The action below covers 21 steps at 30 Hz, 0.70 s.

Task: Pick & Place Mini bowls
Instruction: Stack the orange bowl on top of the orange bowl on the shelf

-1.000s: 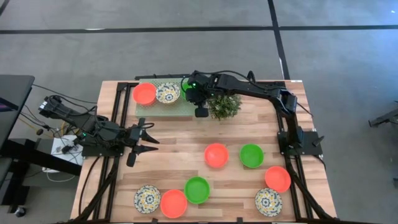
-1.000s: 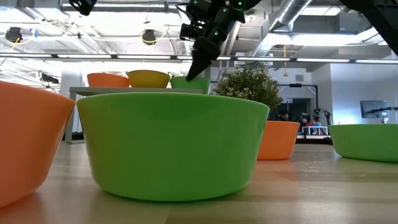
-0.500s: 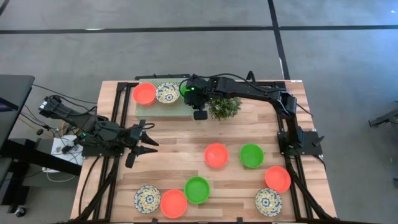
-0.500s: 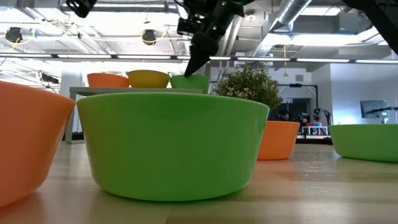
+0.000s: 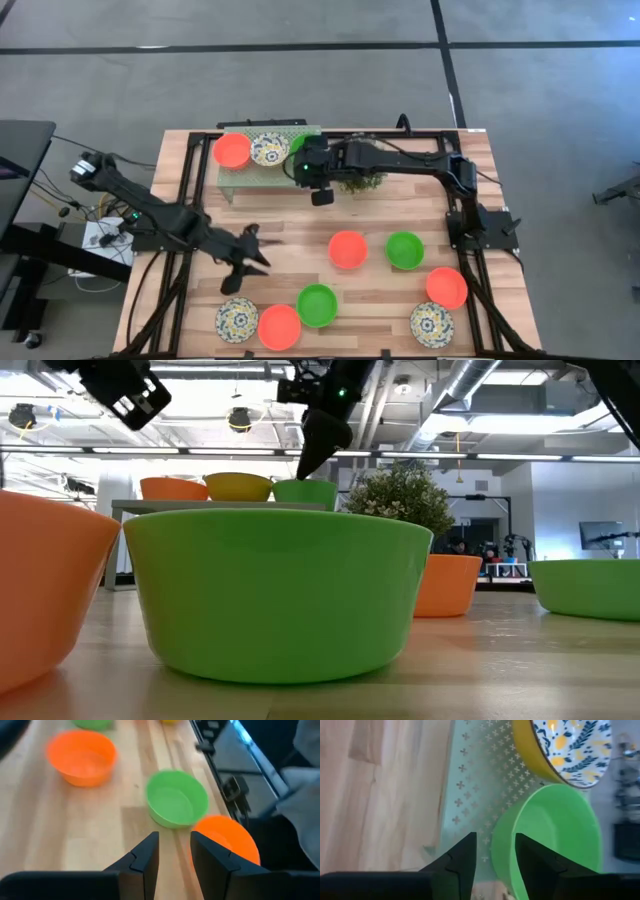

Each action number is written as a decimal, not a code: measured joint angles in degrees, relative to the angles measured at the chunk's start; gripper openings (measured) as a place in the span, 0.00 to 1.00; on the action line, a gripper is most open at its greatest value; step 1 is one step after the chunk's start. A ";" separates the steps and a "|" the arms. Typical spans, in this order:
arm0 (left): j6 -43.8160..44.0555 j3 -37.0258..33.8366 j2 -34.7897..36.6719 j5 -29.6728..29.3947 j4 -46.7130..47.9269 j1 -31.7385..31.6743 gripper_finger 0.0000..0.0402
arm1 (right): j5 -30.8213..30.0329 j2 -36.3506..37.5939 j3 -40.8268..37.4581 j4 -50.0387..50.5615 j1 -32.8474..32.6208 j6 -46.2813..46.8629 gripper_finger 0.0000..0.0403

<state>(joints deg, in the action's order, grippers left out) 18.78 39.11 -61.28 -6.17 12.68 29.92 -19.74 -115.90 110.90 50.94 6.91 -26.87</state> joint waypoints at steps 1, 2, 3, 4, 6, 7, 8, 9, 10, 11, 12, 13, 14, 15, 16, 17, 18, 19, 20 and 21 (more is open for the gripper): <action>0.02 0.00 -1.56 0.34 -1.23 0.85 0.28 | -1.41 0.20 0.37 0.75 -0.79 -0.54 0.33; 0.41 0.00 -3.09 0.49 -2.87 1.58 0.28 | -2.64 0.33 1.00 0.97 -1.60 -0.89 0.33; 1.27 0.00 -4.33 0.55 -4.21 2.18 0.28 | -3.68 0.44 1.86 1.76 -2.41 -0.95 0.33; 2.43 0.00 -5.62 0.61 -5.29 2.71 0.28 | -4.74 0.55 2.75 3.27 -3.23 -0.85 0.33; 4.94 0.00 -8.30 0.56 -7.28 3.03 0.28 | -6.61 0.60 4.88 4.78 -4.84 -0.24 0.33; 6.07 0.00 -9.63 0.40 -7.38 3.20 0.28 | -7.31 0.65 6.04 5.23 -5.65 -0.22 0.33; 7.22 0.00 -10.97 0.21 -7.44 3.29 0.28 | -7.94 0.71 7.21 6.07 -6.47 -0.20 0.33; 8.37 0.00 -12.38 0.28 -7.75 3.33 0.28 | -8.67 0.75 8.49 6.80 -7.32 -0.12 0.33; 9.65 0.00 -13.74 0.49 -7.93 3.34 0.28 | -9.41 0.75 9.90 7.40 -8.08 -0.07 0.32; 10.87 0.00 -14.98 0.94 -8.32 3.36 0.28 | -10.13 0.75 11.10 7.82 -8.86 -0.07 0.32; 11.87 0.00 -16.21 1.72 -9.36 3.36 0.28 | -10.80 0.78 12.20 8.17 -9.65 -0.07 0.32; 12.60 0.00 -17.40 2.72 -10.90 3.47 0.28 | -11.49 0.81 13.16 8.54 -10.31 -0.05 0.32; 13.23 0.00 -18.40 3.43 -12.27 3.67 0.28 | -12.26 0.81 14.02 8.85 -10.97 -0.07 0.32; 13.52 0.00 -19.39 4.03 -13.78 4.03 0.28 | -13.09 0.81 14.89 9.13 -11.58 -0.07 0.32; 13.64 0.00 -20.46 4.74 -15.29 4.49 0.28 | -13.81 0.81 15.76 9.59 -12.16 -0.06 0.32; 13.67 0.00 -21.39 5.30 -16.69 4.98 0.28 | -14.55 0.81 16.71 10.10 -12.71 -0.07 0.32; 13.67 0.00 -22.11 5.65 -17.51 5.44 0.28 | -15.16 0.82 17.47 10.26 -13.15 -0.07 0.32; 13.83 0.00 -22.80 5.76 -18.27 5.87 0.28 | -15.44 0.90 17.90 10.02 -13.51 -0.03 0.32; 14.39 0.00 -23.57 5.75 -19.17 6.29 0.28 | -15.45 0.90 18.23 10.08 -13.85 0.23 0.32; 14.78 0.00 -24.25 5.67 -19.43 6.63 0.28 | -15.44 0.88 18.56 10.25 -14.14 0.80 0.32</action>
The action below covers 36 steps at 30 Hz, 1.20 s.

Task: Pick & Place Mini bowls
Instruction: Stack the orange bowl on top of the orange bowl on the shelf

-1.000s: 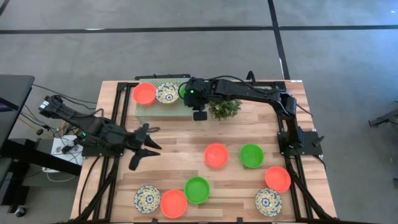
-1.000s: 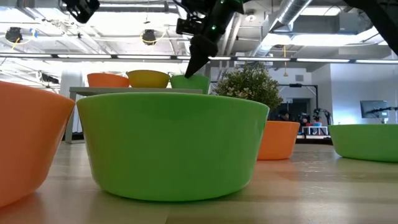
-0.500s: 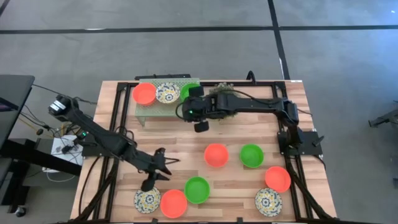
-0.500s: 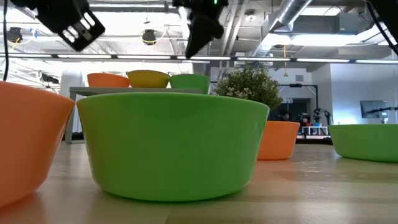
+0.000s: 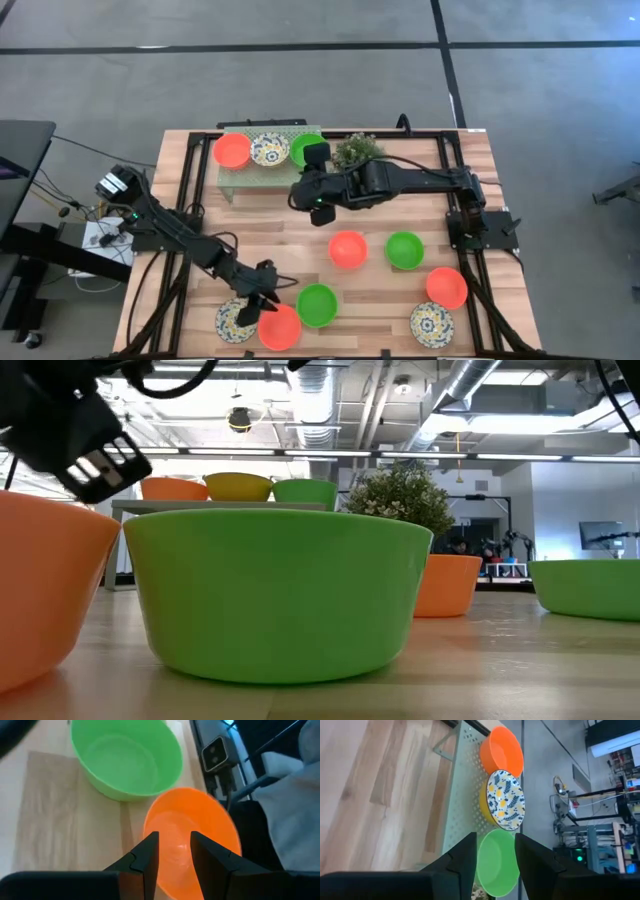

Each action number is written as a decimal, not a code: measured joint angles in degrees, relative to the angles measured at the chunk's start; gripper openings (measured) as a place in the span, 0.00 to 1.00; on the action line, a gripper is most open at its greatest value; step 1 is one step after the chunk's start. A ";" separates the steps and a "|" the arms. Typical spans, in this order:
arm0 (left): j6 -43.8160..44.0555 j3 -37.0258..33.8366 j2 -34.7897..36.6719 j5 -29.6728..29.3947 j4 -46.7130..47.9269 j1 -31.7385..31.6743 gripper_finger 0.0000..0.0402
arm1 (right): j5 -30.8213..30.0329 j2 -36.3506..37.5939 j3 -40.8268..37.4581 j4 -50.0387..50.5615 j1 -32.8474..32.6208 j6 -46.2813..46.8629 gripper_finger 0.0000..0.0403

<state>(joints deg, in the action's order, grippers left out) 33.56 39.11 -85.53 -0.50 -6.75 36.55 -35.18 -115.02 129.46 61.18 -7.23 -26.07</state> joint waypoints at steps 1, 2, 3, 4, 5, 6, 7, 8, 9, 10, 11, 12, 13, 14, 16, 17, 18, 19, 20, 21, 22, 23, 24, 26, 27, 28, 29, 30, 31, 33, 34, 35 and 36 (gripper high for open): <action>0.21 0.00 -0.62 -0.06 0.05 0.34 0.28 | 0.02 -0.06 0.24 0.07 -0.24 0.68 0.32; 0.36 0.00 -1.35 -0.10 0.05 0.70 0.28 | 0.02 -0.07 0.29 0.03 -0.50 1.37 0.32; 0.39 0.00 -2.10 -0.15 -0.01 1.04 0.28 | 0.02 -0.07 0.34 0.05 -0.76 1.97 0.32; 0.39 0.00 -2.80 -0.24 0.01 1.31 0.28 | 0.02 -0.07 0.34 0.10 -1.01 2.45 0.32; 0.41 0.00 -3.47 -0.32 -0.15 1.52 0.28 | 0.04 -0.07 0.34 0.20 -1.20 3.02 0.32; 0.39 0.00 -4.21 -0.32 -0.82 1.77 0.28 | 0.12 -0.07 0.34 0.38 -1.48 3.65 0.32; 0.39 0.00 -4.83 -0.36 -1.42 1.87 0.28 | 0.20 -0.07 0.34 0.51 -1.70 4.25 0.32; 0.39 0.02 -5.21 -0.55 -1.54 2.02 0.28 | 0.24 -0.07 0.34 0.54 -1.82 4.59 0.32; 0.42 0.02 -5.64 -0.81 -1.50 2.06 0.28 | 0.25 -0.07 0.34 0.66 -1.92 4.96 0.32; 0.39 0.02 -6.05 -1.13 -1.39 2.06 0.28 | 0.25 -0.07 0.34 0.96 -2.19 5.17 0.31; 0.36 0.02 -6.36 -1.32 -1.22 2.06 0.28 | 0.26 -0.07 0.34 1.32 -2.31 5.27 0.31; 0.32 0.02 -6.45 -1.52 -1.18 2.06 0.28 | 0.28 -0.09 0.34 1.49 -2.45 5.28 0.31; 0.31 0.02 -6.44 -1.55 -1.35 2.06 0.28 | 0.29 -0.09 0.34 1.51 -2.56 5.25 0.31; 0.17 0.02 -6.32 -1.56 -1.53 2.06 0.28 | 0.35 -0.09 0.34 1.51 -2.77 5.27 0.31; -0.12 0.00 -5.06 -1.57 -1.20 2.06 0.28 | 0.41 -0.09 0.34 1.51 -2.94 5.20 0.31; -0.14 0.00 -4.10 -1.61 -1.34 2.06 0.28 | 0.46 -0.09 0.34 1.57 -2.96 5.20 0.31; -0.29 0.00 -3.06 -1.61 -1.52 2.06 0.28 | 0.46 -0.09 0.34 1.71 -2.99 5.23 0.31; -0.64 0.00 -2.03 -1.89 -1.52 2.06 0.28 | 0.46 -0.09 0.34 1.81 -2.99 5.26 0.31; -1.49 0.00 -1.14 -2.63 -1.42 2.06 0.28 | 0.45 -0.09 0.34 1.81 -2.95 5.29 0.31; -2.30 0.02 -0.46 -3.07 -1.41 2.06 0.28 | 0.45 -0.09 0.34 1.82 -2.94 5.32 0.31; -3.49 0.00 0.07 -3.58 -1.36 2.06 0.28 | 0.44 -0.09 0.34 1.82 -2.90 5.39 0.31; -4.49 0.00 0.29 -4.11 -1.32 2.04 0.28 | 0.46 -0.09 0.34 1.82 -2.85 5.63 0.31; -4.62 0.01 0.22 -4.36 -1.29 2.04 0.28 | 0.44 -0.09 0.34 1.82 -2.81 6.04 0.31; -4.65 0.00 -0.69 -4.41 -1.06 2.04 0.28 | 0.53 -0.09 0.34 1.84 -2.79 6.93 0.31; -4.62 0.00 -1.36 -4.41 -1.05 2.04 0.28 | 0.66 -0.09 0.34 1.84 -2.79 7.10 0.30; -4.51 0.00 -2.18 -4.40 -1.05 2.05 0.28 | 0.68 -0.09 0.34 1.86 -2.80 7.11 0.30; -4.16 0.00 -3.10 -4.40 -1.06 2.06 0.28 | 0.68 -0.09 0.34 1.87 -2.81 7.10 0.30; -3.47 0.00 -4.07 -4.40 -1.04 2.04 0.28 | 0.68 -0.09 0.34 1.86 -2.80 7.13 0.31; -3.03 0.00 -5.00 -4.40 -1.00 2.04 0.28 | 0.68 -0.09 0.34 1.87 -2.80 7.13 0.31; -2.93 0.00 -6.50 -4.40 -0.99 2.04 0.28 | 0.68 -0.09 0.34 1.88 -2.83 7.13 0.30; -2.91 0.00 -7.03 -4.40 -1.02 2.04 0.28 | 0.68 -0.09 0.34 1.88 -2.83 7.11 0.30; -2.88 0.00 -7.46 -4.40 -1.02 2.04 0.28 | 0.68 -0.09 0.34 1.88 -2.83 7.13 0.30; -2.88 0.00 -7.75 -4.40 -1.04 2.04 0.28 | 0.68 -0.09 0.34 1.88 -2.83 7.12 0.30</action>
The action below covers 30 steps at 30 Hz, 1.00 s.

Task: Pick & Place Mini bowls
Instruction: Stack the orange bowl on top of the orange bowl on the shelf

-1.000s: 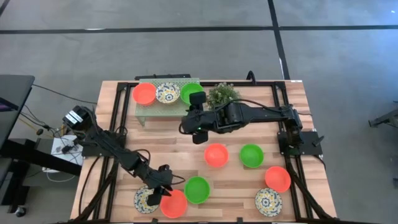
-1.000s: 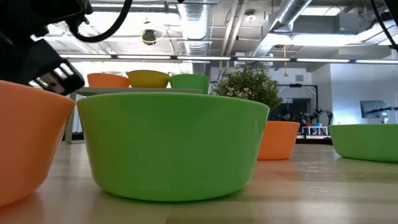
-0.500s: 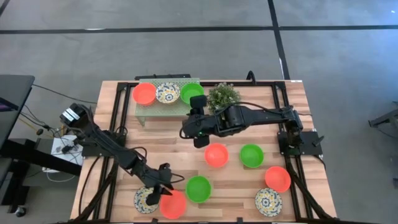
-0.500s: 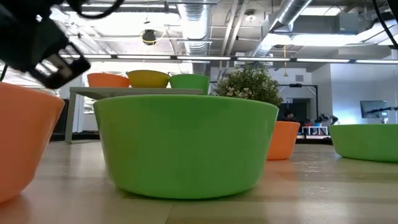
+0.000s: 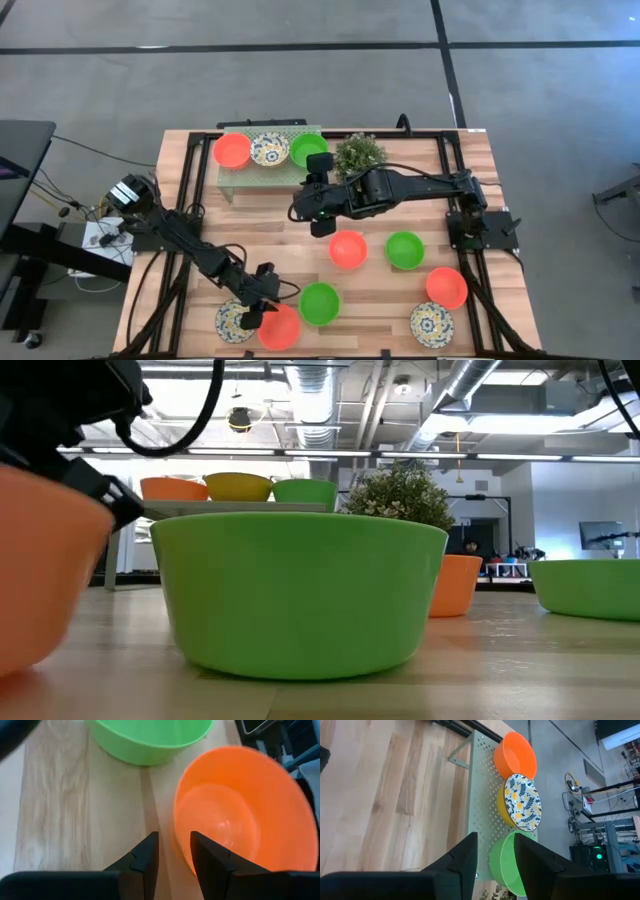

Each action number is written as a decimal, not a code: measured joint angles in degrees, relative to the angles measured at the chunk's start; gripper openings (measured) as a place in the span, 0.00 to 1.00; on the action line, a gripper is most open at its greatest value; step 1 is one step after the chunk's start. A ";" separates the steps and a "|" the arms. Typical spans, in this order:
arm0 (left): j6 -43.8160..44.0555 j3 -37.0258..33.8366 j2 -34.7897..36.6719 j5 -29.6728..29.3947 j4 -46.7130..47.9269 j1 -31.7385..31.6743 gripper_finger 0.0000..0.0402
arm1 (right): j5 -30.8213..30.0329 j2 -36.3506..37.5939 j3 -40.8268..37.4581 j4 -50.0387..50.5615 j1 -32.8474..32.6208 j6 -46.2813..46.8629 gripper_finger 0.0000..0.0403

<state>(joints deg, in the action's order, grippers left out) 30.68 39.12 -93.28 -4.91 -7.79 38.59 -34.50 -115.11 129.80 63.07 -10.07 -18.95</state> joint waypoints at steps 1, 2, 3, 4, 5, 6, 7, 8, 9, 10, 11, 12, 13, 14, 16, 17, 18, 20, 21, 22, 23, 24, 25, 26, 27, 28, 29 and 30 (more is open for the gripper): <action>0.00 0.00 -0.24 0.00 -0.05 0.00 0.28 | 0.00 0.00 0.00 -0.01 -0.02 0.02 0.31; 0.00 0.00 -0.39 0.00 -0.02 0.00 0.27 | 0.00 0.00 0.00 0.00 -0.01 0.08 0.31; -0.14 0.00 -0.39 0.00 -0.01 0.00 0.26 | 0.03 0.00 0.00 0.00 0.00 0.07 0.30; -0.22 0.00 -0.36 0.00 -0.15 0.00 0.24 | 0.04 0.00 0.00 -0.01 0.00 0.03 0.30; -0.24 0.00 -0.12 0.00 -0.12 0.00 0.21 | 0.06 0.00 0.00 -0.02 -0.02 0.03 0.30; -0.23 0.00 0.20 -0.09 -0.08 -0.16 0.18 | 0.07 0.00 0.00 0.00 -0.04 -0.02 0.30; -0.25 0.00 0.67 -0.43 -0.07 -0.36 0.13 | 0.13 0.00 0.00 0.08 -0.13 -0.32 0.30; -0.25 0.00 1.30 -0.77 0.03 -0.61 0.08 | 0.06 0.00 0.00 0.43 -0.32 -0.52 0.30; -0.35 0.00 2.18 -0.99 0.28 -1.03 0.04 | -0.03 0.00 0.00 1.19 -0.58 -0.85 0.29; -0.36 0.00 3.34 -1.04 0.80 -1.53 0.03 | -0.07 0.00 0.00 2.23 -0.90 -0.91 0.29; -0.38 0.00 4.79 -1.09 1.67 -2.11 0.03 | -0.07 0.00 0.00 3.33 -1.27 -0.92 0.28; -0.21 0.00 6.64 -1.37 2.57 -2.79 0.03 | -0.07 0.02 0.00 4.76 -1.77 -0.89 0.27; -0.04 0.00 8.69 -2.16 3.88 -3.47 0.02 | -0.07 0.07 0.00 6.34 -2.22 -0.76 0.26; -0.05 0.00 11.12 -3.00 5.52 -4.33 0.02 | -0.09 0.09 0.00 7.79 -2.66 -0.61 0.25; -0.23 0.00 16.87 -4.88 8.84 -6.52 0.02 | -0.15 0.15 0.00 10.71 -3.46 -0.45 0.23; 0.41 0.00 19.97 -6.15 10.64 -7.85 0.02 | -0.34 0.17 0.00 12.05 -3.79 0.01 0.22; 0.98 0.00 23.29 -7.34 12.61 -9.27 0.02 | -0.64 0.17 0.00 13.00 -4.04 0.94 0.21; 0.96 0.00 30.39 -9.08 16.51 -12.60 0.02 | -1.20 0.19 0.00 15.49 -4.28 3.64 0.18; 0.81 0.00 33.95 -9.95 18.60 -14.33 0.02 | -1.28 0.22 0.00 17.18 -4.22 4.97 0.17; 0.35 0.00 37.45 -10.82 20.77 -16.22 0.02 | -1.32 0.22 0.00 18.75 -4.06 6.03 0.15; -0.31 0.00 40.98 -11.83 22.86 -18.16 0.02 | -1.33 0.22 0.00 20.19 -3.82 6.89 0.14; -0.99 0.00 44.12 -12.74 24.54 -20.11 0.02 | -1.33 0.22 0.00 21.45 -3.57 7.69 0.13; -1.76 0.00 47.12 -13.53 26.15 -22.06 0.02 | -1.35 0.22 0.00 22.24 -3.24 8.30 0.11; -2.31 0.00 49.97 -14.28 27.77 -24.13 0.02 | -1.33 0.22 0.00 22.79 -2.91 8.56 0.10; -3.21 0.00 52.34 -14.80 29.01 -26.13 0.02 | -1.33 0.24 0.00 23.33 -2.62 8.57 0.08; -4.05 0.00 54.43 -15.13 30.10 -28.15 0.02 | -1.33 0.24 0.00 23.82 -2.38 8.51 0.06; -4.99 0.00 56.35 -15.53 31.40 -30.30 0.02 | -1.32 0.42 -0.01 24.23 -2.05 8.23 0.04; -5.83 0.02 57.73 -15.99 32.88 -32.48 0.02 | -1.23 0.72 -0.02 24.73 -1.77 8.11 0.02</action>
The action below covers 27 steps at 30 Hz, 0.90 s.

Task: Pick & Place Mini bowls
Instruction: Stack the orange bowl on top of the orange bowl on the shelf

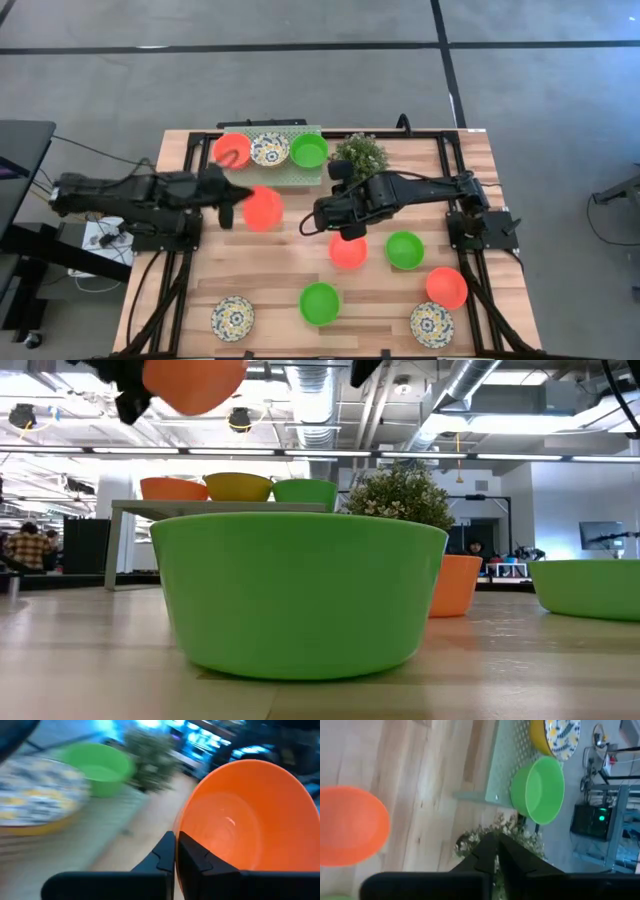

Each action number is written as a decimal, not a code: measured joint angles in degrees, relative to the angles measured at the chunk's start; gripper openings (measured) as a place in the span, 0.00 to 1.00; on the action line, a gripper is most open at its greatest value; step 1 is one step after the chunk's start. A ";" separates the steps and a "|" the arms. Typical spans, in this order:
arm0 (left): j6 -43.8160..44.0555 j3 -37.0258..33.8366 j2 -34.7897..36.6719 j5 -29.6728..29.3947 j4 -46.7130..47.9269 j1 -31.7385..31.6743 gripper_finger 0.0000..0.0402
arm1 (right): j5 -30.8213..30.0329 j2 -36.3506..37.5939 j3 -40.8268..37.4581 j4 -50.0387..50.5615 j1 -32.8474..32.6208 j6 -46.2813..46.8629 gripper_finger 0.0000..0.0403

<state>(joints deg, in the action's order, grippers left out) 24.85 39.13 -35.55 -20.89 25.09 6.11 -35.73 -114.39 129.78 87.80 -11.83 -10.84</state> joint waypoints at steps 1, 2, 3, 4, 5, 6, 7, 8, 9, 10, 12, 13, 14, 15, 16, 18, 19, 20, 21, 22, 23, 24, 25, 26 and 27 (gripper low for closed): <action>-0.55 -0.01 1.00 -0.33 1.09 -2.20 0.02 | 0.10 0.39 0.00 0.28 0.32 0.01 0.01; -0.84 -0.01 1.91 -0.50 1.94 -4.32 0.02 | 0.21 1.05 0.00 0.33 0.66 0.12 0.01; -0.91 -0.02 2.53 -0.60 2.97 -6.46 0.02 | 0.48 1.83 0.00 0.39 0.95 0.54 0.01; -1.02 -0.01 2.66 -0.62 3.85 -8.50 0.02 | 0.90 2.57 0.00 0.28 1.32 1.10 0.01; -1.03 0.00 2.66 -0.58 4.12 -10.44 0.02 | 1.24 3.40 0.01 0.05 1.68 1.73 0.02; -1.04 -0.01 2.61 -0.67 4.08 -12.49 0.02 | 1.34 4.20 0.02 0.03 1.97 2.45 0.02; -1.05 -0.02 2.48 -1.03 4.18 -14.54 0.02 | 1.34 4.93 0.02 -0.01 2.27 3.06 0.02; -1.08 -0.02 2.20 -1.63 4.33 -16.53 0.02 | 1.37 5.65 0.02 -0.15 2.60 3.38 0.01; -1.18 -0.02 2.01 -2.73 4.22 -18.56 0.02 | 1.38 6.23 0.02 -0.17 2.83 3.69 0.01; -1.96 -0.01 1.94 -3.66 4.18 -20.51 0.02 | 1.46 6.70 0.02 -0.26 3.10 3.91 0.00; -3.53 -0.01 2.00 -4.45 4.08 -23.94 0.02 | 2.63 7.31 0.02 -0.69 3.47 3.90 0.01; -3.91 0.07 2.10 -4.42 4.12 -25.42 0.02 | 3.43 7.44 0.02 -0.86 3.57 3.90 0.01; -4.56 0.30 2.30 -4.36 4.26 -26.90 0.02 | 4.28 7.52 0.02 -1.32 3.73 3.90 0.01; -5.03 0.71 2.56 -4.39 4.43 -28.23 0.02 | 5.01 7.54 0.02 -1.55 3.72 3.90 0.01; -5.06 1.32 2.66 -4.40 4.35 -29.46 0.02 | 5.66 7.54 0.02 -1.49 3.73 3.90 0.01; -4.88 2.52 2.65 -4.56 4.61 -31.92 0.02 | 6.10 7.53 0.02 -1.48 3.73 3.85 0.00; -4.92 2.88 2.59 -4.89 4.93 -33.22 0.02 | 6.09 7.41 0.02 -1.48 3.73 3.55 0.00; -5.01 3.01 2.53 -5.23 4.98 -34.45 0.02 | 6.10 7.35 0.02 -1.48 3.73 3.32 0.00; -5.08 3.04 2.49 -5.39 5.15 -35.67 0.02 | 6.11 7.28 0.02 -1.50 3.73 3.10 0.01; -5.08 3.04 2.48 -5.53 5.84 -36.77 0.03 | 6.15 7.19 0.02 -1.50 3.73 3.00 0.01; -5.06 3.04 2.42 -5.54 6.95 -37.83 0.03 | 6.15 7.19 0.00 -1.50 3.73 3.00 0.01; -4.82 3.04 2.42 -5.54 8.46 -38.93 0.03 | 6.15 7.19 0.00 -1.50 3.73 3.00 0.01; -4.23 3.04 2.45 -5.48 9.95 -40.02 0.02 | 6.15 7.21 0.00 -1.50 3.73 3.00 0.01; -3.52 3.04 2.35 -5.52 11.54 -41.03 0.02 | 6.15 7.22 0.00 -1.50 3.73 3.00 0.01; -3.29 3.04 2.17 -5.56 12.68 -41.86 0.02 | 6.16 7.19 0.00 -1.50 3.73 2.98 0.01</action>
<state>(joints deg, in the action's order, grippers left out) 21.55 42.17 -33.38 -26.45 37.77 -35.75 -29.58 -107.20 129.78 86.30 -8.10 -7.86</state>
